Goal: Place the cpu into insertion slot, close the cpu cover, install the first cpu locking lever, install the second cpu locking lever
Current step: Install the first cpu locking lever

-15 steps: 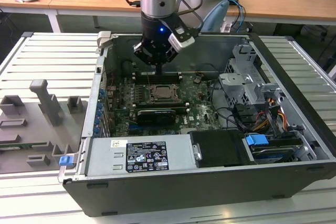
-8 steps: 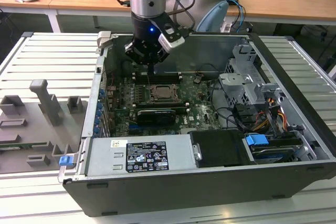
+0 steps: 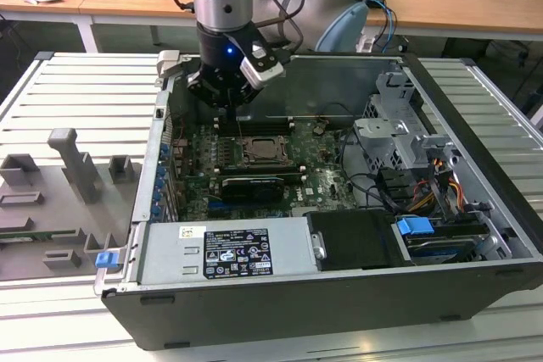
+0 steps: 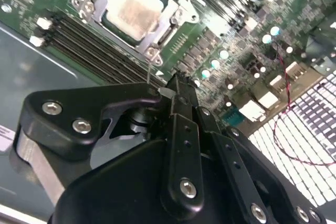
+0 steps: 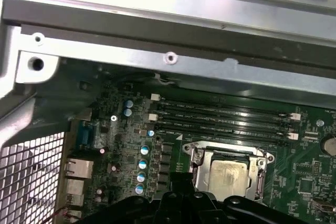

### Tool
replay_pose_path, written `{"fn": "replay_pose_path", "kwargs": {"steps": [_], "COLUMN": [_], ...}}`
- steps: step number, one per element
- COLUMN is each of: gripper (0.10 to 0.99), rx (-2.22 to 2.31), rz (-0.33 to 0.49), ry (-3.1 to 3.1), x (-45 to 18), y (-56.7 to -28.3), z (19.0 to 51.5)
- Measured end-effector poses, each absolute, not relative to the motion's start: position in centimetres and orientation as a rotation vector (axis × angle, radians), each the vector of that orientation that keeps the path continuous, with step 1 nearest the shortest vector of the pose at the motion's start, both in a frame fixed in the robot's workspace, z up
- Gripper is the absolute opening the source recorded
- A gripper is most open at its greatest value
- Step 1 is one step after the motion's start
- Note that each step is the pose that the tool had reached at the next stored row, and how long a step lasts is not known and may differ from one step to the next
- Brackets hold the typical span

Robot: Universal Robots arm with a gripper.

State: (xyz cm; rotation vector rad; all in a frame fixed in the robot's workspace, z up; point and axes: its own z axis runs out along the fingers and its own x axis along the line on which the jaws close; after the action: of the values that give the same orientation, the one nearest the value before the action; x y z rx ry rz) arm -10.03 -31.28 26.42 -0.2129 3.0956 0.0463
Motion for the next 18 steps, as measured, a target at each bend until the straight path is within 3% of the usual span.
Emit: {"fn": "replay_pose_path", "kwargs": {"steps": [18], "gripper": [0.106], "rx": [-0.193], "rz": [0.046], "ry": [3.097], "x": [-9.93], "y": [-30.69], "z": [26.40]}}
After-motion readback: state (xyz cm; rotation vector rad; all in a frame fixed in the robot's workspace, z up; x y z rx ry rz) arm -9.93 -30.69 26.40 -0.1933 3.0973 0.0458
